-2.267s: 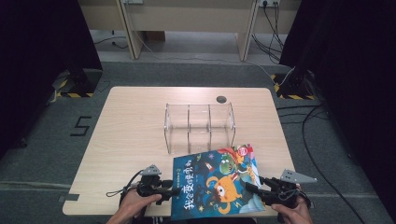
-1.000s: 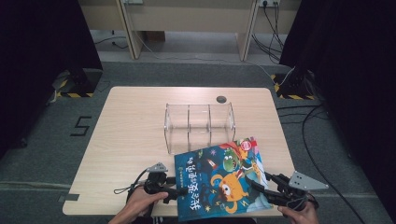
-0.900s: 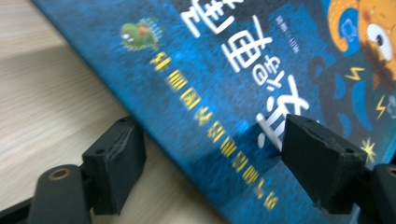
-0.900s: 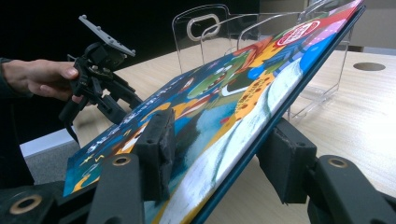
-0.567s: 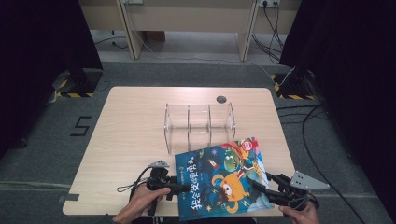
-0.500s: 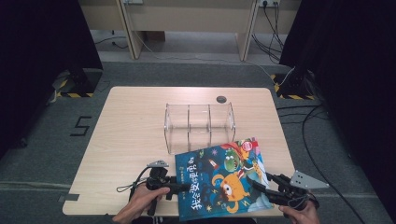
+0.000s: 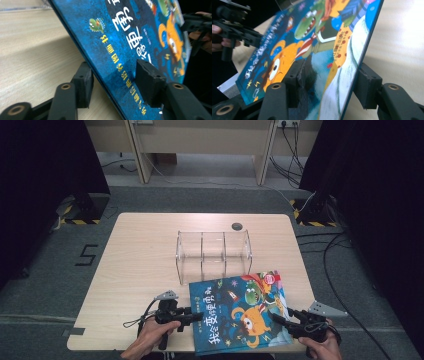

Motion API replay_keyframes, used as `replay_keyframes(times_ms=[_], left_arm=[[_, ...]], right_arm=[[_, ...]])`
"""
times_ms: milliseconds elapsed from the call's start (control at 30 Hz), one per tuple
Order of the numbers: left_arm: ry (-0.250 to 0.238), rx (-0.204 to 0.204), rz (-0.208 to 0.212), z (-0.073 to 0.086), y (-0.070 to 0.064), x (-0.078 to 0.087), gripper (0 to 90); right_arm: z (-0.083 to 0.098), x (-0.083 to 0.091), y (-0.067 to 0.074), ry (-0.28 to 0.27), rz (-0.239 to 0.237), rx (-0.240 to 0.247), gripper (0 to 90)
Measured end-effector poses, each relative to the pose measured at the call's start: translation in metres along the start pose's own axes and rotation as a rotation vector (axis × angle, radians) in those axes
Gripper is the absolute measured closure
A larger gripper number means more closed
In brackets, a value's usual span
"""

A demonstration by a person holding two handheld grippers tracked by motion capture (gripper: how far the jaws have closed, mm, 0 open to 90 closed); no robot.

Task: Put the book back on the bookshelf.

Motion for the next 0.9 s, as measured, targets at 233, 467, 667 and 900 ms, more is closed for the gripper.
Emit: replay_keyframes(times_ms=[233,467,667,900], left_arm=[[-0.055,0.0,0.055,-0.008,-0.008,0.004,58.7],[-0.063,0.015,0.087,-0.011,-0.009,0.004,61.1],[-0.038,0.062,0.147,-0.011,-0.006,0.001,62.9],[-0.031,0.011,0.145,-0.013,-0.011,0.0,62.2]], right_arm=[[0.01,-0.005,-0.005,0.059,0.023,-0.05,46.8],[0.011,-0.005,-0.006,0.071,0.026,-0.074,46.5],[0.014,-0.005,-0.009,0.078,0.015,-0.093,46.4],[0.012,-0.004,-0.009,0.069,0.019,-0.099,45.8]])
Point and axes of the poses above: each handheld gripper's, and its own axes: x roughly backward along the jaws, z roughly out of its underside, y roughly to its left, the point moved 7 cm from there along -x, roughly forward along the jaws, and after that the axes turned 2 degrees about y, right-handed, at the moved point
